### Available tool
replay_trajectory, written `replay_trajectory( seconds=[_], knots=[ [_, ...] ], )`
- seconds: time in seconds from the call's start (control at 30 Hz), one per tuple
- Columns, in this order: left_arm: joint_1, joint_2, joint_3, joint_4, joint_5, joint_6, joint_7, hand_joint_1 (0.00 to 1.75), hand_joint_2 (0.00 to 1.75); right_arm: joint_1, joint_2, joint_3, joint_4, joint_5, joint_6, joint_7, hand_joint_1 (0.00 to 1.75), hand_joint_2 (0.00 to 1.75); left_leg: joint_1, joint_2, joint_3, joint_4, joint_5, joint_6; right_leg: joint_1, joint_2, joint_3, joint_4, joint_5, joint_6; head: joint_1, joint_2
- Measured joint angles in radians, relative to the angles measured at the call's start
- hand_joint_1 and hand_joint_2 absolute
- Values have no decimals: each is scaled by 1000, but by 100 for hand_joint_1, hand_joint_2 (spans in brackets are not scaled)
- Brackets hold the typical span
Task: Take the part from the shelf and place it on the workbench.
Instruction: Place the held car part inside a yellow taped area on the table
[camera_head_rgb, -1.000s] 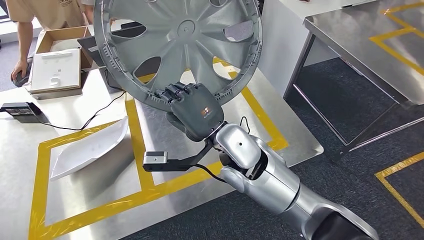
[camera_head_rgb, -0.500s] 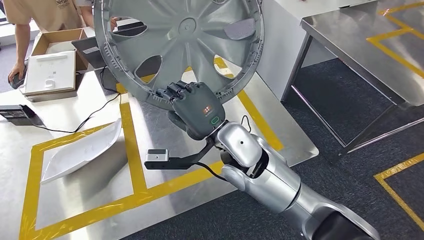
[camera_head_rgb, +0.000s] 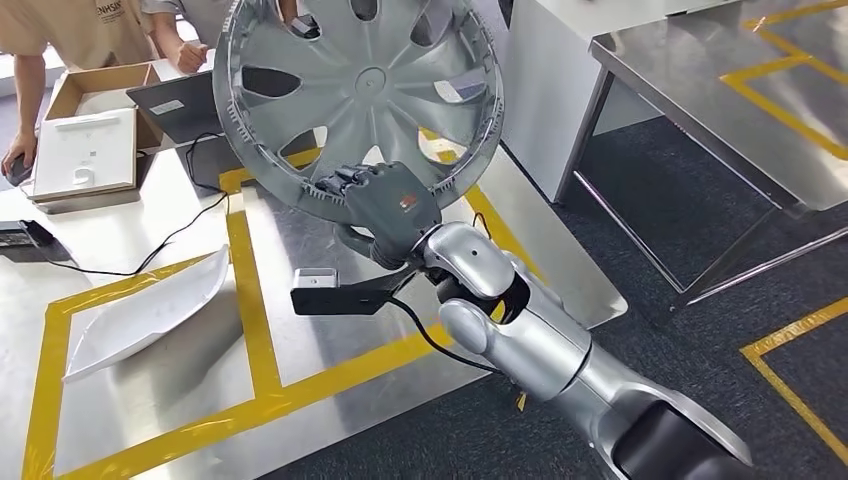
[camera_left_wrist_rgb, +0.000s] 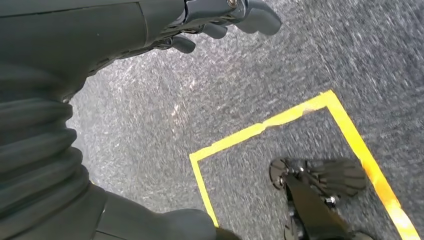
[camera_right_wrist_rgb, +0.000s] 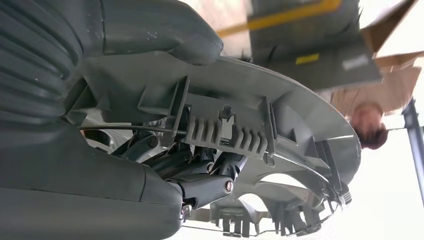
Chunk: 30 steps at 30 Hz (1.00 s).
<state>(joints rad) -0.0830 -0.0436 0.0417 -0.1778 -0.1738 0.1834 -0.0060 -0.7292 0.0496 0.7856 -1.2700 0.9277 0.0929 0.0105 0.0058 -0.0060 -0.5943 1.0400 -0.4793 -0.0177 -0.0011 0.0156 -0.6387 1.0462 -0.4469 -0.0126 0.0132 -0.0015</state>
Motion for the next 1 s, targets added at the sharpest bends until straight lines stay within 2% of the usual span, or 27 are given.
replay_trajectory(
  seconds=[0.07,0.1,0.13,0.2,0.23,0.27,0.3,0.33,0.37,0.4,0.43,0.47,0.53,0.6,0.67,0.73,0.77,0.8,0.83,0.87,0.9,0.93,1.0],
  knots=[
    [-5,-1,0,-1,-4,-3,2,0,175,-45,23,-3,101,-54,15,-37,175,175,4,-1,1,-5,6,9,0,-1,-3,0,0,12,0,0],
    [-7,-1,0,-1,-6,-5,3,0,175,-67,36,-3,153,-69,17,-54,175,175,7,-1,2,-9,10,15,0,-3,-10,16,-11,17,2,0],
    [-9,-2,0,-2,-7,-6,2,0,175,-89,49,-3,204,-76,18,-67,175,175,10,-1,2,-12,14,20,0,-5,-27,51,-31,21,3,0],
    [-11,-1,0,-2,-10,-10,-1,0,175,-130,80,0,308,-83,21,-81,175,175,11,0,0,-12,16,24,-3,-8,-85,173,-89,27,5,0],
    [-12,-1,0,-2,-13,-12,-2,0,175,-148,96,2,356,-83,23,-83,175,175,10,1,0,-11,16,25,-4,-9,-114,232,-109,29,5,0],
    [-12,-1,0,-2,-15,-15,-3,0,175,-162,110,4,402,-83,27,-83,175,175,10,1,0,-10,15,25,-4,-9,-131,266,-112,30,5,0],
    [-14,-1,0,-2,-18,-19,-3,0,175,-175,124,7,444,-83,32,-81,175,175,11,1,1,-9,14,24,-5,-9,-129,260,-97,30,5,0],
    [-15,-1,0,-3,-22,-22,-3,0,175,-185,136,9,484,-83,39,-80,175,175,11,0,2,-8,13,23,-5,-10,-109,217,-67,27,5,0],
    [-18,-1,0,-3,-25,-25,-3,0,175,-194,149,12,521,-83,46,-79,175,175,11,-1,3,-7,11,21,-5,-10,-76,147,-32,23,5,0],
    [-21,-1,-1,-3,-29,-28,-2,0,175,-201,161,15,558,-83,52,-79,175,175,9,-2,2,-6,9,17,-3,-11,-43,79,-9,18,5,0],
    [-25,-1,-1,-3,-32,-30,0,0,175,-205,172,19,589,-82,57,-79,175,175,8,-3,1,-6,8,12,-1,-11,-19,29,5,13,5,0],
    [-28,0,-1,-3,-35,-32,2,0,175,-206,181,23,619,-81,60,-80,175,175,7,-3,0,-6,8,6,2,-12,-6,0,8,9,4,0],
    [-34,0,-2,-3,-38,-35,5,0,175,-205,194,31,668,-77,62,-79,175,175,7,-4,0,-10,9,-7,4,-10,-3,-9,6,0,4,0],
    [-37,1,-2,-4,-39,-36,6,0,175,-204,203,35,706,-75,63,-78,175,175,9,-2,-2,-2,-1,-18,0,-11,5,-19,8,-11,3,0],
    [-39,2,-2,-5,-39,-37,6,0,175,-203,212,36,732,-74,64,-78,175,175,10,0,-37,71,-43,-26,-6,-11,13,-27,10,-19,0,0],
    [-40,2,-2,-4,-40,-37,6,0,175,-204,217,41,752,-74,64,-79,175,175,12,1,-101,195,-91,-33,-6,-11,14,-26,8,-23,-3,0],
    [-40,3,-2,-4,-40,-37,6,0,175,-204,219,44,761,-73,64,-80,175,175,12,1,-126,238,-98,-34,-6,-10,14,-25,7,-23,-3,0],
    [-40,4,-2,-4,-40,-37,6,0,175,-204,220,46,770,-73,65,-80,175,175,13,1,-137,248,-87,-35,-6,-10,15,-23,5,-22,-3,0],
    [-40,4,-2,-4,-40,-37,6,0,175,-204,221,48,778,-73,66,-79,175,175,14,1,-128,220,-57,-36,-7,-10,17,-20,2,-20,-3,0],
    [-40,5,-2,-4,-40,-36,6,0,175,-204,222,49,786,-73,68,-78,175,175,15,1,-104,160,-17,-37,-8,-10,18,-17,-2,-16,-3,0],
    [-40,4,-2,-4,-42,-33,6,0,175,-205,223,50,793,-73,70,-77,175,175,16,1,-76,99,10,-38,-7,-9,17,-12,-6,-11,-3,0],
    [-40,4,-3,-4,-43,-29,6,0,175,-205,223,50,800,-73,73,-76,175,175,16,0,-52,47,28,-34,-6,-9,14,-7,-9,-5,-4,0],
    [-39,2,-5,-4,-46,-19,4,0,175,-205,222,53,814,-69,80,-79,175,175,14,-2,-36,11,26,-21,-1,-7,9,-3,-11,6,-3,0]
  ],
)
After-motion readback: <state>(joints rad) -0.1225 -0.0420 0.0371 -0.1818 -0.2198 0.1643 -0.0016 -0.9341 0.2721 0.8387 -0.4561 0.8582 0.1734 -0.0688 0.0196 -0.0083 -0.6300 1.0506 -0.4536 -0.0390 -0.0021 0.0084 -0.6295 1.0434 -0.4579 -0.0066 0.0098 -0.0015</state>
